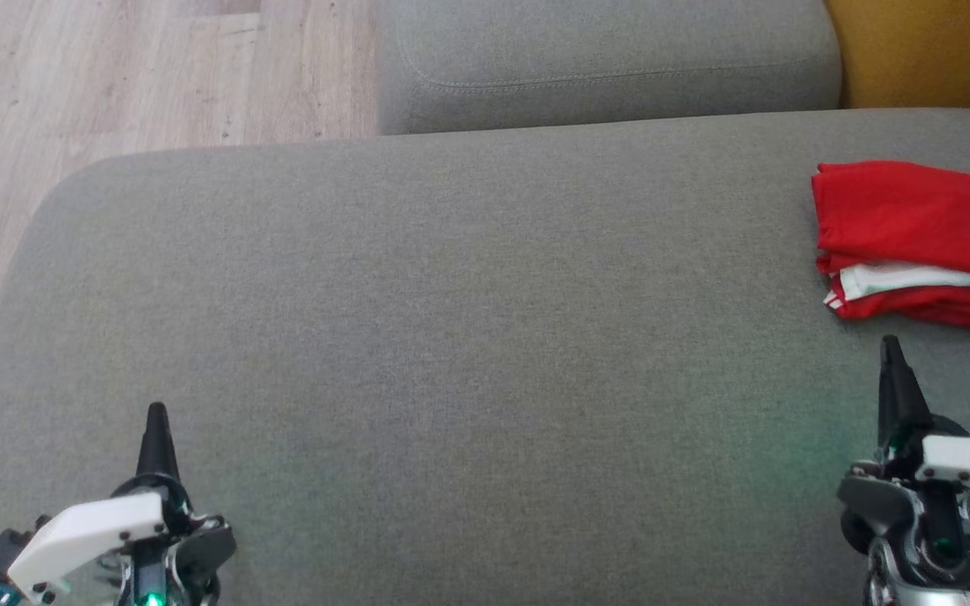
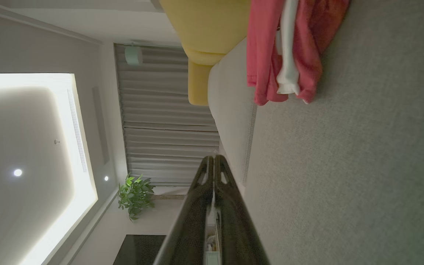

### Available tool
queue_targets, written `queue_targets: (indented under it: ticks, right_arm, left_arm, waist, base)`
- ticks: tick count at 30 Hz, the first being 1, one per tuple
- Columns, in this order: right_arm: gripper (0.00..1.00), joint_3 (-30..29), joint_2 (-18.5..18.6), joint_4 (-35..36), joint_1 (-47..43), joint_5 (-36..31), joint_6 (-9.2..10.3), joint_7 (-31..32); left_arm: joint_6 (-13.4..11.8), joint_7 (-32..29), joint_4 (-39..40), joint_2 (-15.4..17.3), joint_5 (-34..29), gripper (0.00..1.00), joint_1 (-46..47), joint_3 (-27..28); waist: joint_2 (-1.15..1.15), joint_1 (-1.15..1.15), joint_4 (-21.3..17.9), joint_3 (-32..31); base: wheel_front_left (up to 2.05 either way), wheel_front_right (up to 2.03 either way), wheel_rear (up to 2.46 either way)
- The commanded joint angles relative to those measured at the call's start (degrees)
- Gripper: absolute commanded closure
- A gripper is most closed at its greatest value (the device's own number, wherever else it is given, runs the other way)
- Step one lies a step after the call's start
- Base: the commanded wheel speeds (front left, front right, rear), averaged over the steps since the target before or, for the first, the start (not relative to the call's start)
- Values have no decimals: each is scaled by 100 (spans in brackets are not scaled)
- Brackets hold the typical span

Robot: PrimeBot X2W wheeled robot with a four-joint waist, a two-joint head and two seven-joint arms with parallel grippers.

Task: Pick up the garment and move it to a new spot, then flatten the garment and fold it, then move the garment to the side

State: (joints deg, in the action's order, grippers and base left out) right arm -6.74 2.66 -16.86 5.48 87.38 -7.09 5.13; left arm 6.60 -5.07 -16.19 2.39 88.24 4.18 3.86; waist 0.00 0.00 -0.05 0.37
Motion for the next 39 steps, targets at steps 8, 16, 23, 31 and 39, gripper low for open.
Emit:
queue_targets:
  ticks: [8, 16, 23, 31, 39]
  right_arm:
    - [100, 25, 28, 284, 70, 481, -40, 133]
    - [100, 24, 27, 284, 70, 480, -40, 134]
    - [100, 23, 27, 284, 70, 479, -40, 135]
    - [100, 22, 26, 283, 70, 478, -40, 136]
    - [100, 21, 25, 283, 71, 478, -40, 137]
  left_arm:
    - [89, -142, 212, 49, 393, 100, 201, 266]
    - [89, -142, 212, 49, 393, 100, 201, 266]
    - [89, -142, 213, 49, 393, 100, 201, 266]
    - [89, -142, 213, 49, 393, 100, 201, 266]
    - [89, -142, 213, 49, 393, 100, 201, 266]
  waist:
    - [0, 0, 5, -19]
    - [0, 0, 5, -19]
    - [0, 0, 5, -19]
    - [0, 0, 5, -19]
    - [0, 0, 5, -19]
  base:
    - [0, 0, 0]
    - [0, 0, 0]
    - [0, 0, 0]
    - [0, 0, 0]
    - [0, 0, 0]
